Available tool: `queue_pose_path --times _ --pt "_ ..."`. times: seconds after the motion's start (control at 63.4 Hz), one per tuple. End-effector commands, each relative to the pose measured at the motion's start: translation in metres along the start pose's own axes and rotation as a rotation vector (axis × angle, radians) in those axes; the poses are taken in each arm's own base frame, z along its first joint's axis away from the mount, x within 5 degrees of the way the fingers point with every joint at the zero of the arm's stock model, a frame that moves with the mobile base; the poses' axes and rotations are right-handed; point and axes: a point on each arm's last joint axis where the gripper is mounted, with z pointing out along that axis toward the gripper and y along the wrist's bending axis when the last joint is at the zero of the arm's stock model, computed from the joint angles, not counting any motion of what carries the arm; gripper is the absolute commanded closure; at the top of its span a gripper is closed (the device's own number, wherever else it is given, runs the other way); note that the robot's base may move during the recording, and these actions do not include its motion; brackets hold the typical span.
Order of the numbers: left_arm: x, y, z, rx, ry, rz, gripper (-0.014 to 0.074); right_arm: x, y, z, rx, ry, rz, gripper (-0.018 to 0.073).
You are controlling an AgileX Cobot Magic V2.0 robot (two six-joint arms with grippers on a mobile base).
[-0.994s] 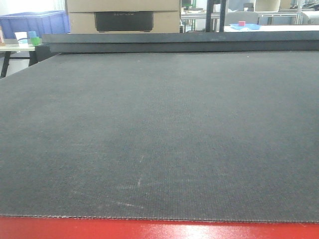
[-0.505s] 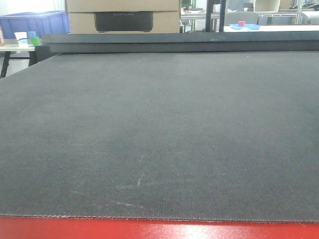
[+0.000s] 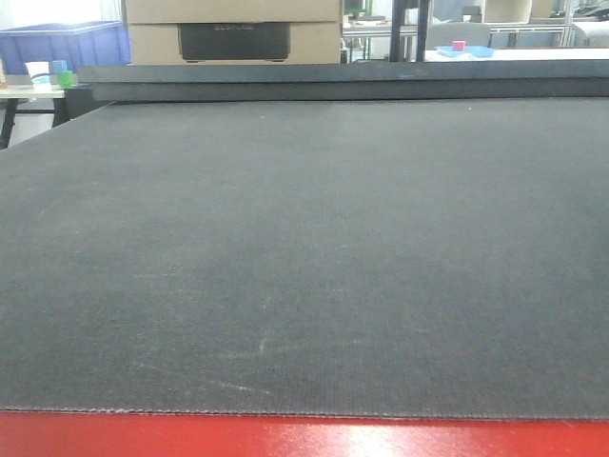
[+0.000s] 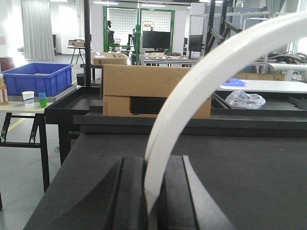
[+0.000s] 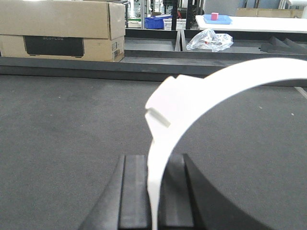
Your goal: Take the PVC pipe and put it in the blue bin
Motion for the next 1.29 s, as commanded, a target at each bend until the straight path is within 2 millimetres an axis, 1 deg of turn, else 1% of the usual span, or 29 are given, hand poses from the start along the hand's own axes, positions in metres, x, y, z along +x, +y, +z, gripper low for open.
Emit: queue_pose_path --times 0.0,1.278 --pt "-0.0030 0.0001 -0.0015 -0.002 -0.025 0.000 0.0708 -0.0031 0.0000 -0.0018 -0.002 -0.034 -0.009 0.0727" --pt "-0.0030 0.0001 -0.0015 -0.002 -0.025 0.000 0.0708 -0.0031 0.0000 -0.0018 -0.002 -0.034 -0.009 0.0727"
